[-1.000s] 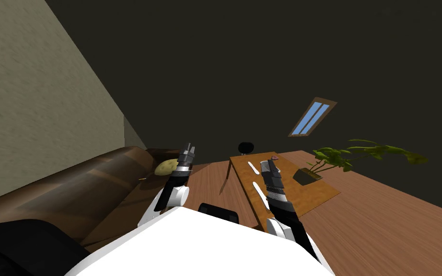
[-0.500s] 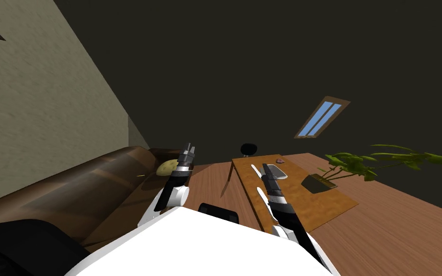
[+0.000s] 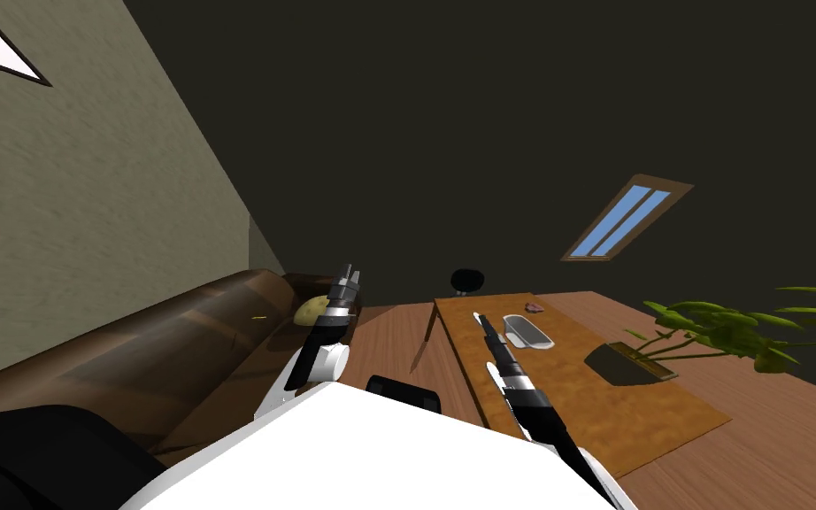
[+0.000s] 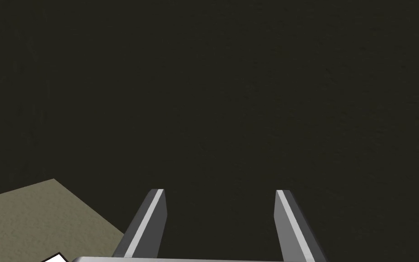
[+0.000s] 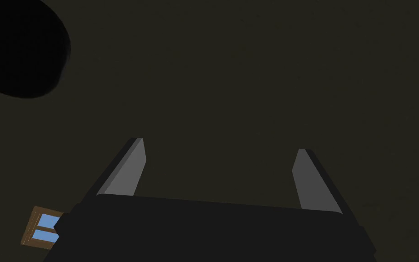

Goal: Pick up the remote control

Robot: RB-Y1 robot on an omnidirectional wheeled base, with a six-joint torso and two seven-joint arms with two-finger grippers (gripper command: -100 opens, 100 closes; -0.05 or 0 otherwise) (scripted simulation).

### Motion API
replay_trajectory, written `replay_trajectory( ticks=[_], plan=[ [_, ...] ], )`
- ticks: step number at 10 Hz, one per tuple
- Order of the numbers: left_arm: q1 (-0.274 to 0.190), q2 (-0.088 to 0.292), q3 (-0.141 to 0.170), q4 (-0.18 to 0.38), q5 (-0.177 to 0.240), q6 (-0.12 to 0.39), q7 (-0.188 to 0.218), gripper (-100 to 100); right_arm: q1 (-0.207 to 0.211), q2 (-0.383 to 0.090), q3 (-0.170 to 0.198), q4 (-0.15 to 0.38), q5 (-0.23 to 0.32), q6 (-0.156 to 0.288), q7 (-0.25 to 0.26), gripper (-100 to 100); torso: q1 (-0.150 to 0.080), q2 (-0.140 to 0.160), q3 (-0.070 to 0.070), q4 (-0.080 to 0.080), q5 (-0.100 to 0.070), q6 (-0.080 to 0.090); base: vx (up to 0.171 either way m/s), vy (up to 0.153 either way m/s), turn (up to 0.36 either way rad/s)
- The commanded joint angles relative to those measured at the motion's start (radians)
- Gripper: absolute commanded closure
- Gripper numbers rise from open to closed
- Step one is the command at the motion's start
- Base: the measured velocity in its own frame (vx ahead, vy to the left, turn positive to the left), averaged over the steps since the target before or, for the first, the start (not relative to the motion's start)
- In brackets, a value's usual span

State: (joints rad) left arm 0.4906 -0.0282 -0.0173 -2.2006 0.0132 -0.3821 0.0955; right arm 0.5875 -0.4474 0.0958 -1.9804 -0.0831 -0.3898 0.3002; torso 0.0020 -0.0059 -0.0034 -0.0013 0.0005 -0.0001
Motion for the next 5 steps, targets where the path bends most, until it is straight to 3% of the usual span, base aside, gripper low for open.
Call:
replay_trajectory(
  ticks=[1,2,4,5],
  plan=[
    [0.000,0.000,0.000,0.000,0.000,0.000,0.000,0,0.017,-0.050,0.010,0.037,-0.004,0.017,0.050,-100,0.000,0.000,0.000,0.000,0.000,0.000,0.122,0.032,0.155],
    [0.000,0.000,0.000,0.000,0.000,0.000,0.000,0,0.017,-0.057,0.010,0.037,-0.004,0.017,0.061,-100,0.000,-0.002,-0.001,0.000,0.000,0.000,0.098,0.019,0.046],
    [0.000,0.000,0.000,0.000,0.000,0.000,0.000,0,0.036,-0.123,0.022,0.084,-0.016,0.043,0.125,-100,-0.001,0.001,0.000,0.000,0.000,0.000,0.082,0.024,0.099],
    [0.000,0.000,0.000,0.000,0.000,0.000,0.000,0,0.036,-0.126,0.022,0.084,-0.016,0.043,0.131,-100,0.000,0.000,0.000,0.000,0.000,0.000,0.066,0.019,0.037]
  ],
)
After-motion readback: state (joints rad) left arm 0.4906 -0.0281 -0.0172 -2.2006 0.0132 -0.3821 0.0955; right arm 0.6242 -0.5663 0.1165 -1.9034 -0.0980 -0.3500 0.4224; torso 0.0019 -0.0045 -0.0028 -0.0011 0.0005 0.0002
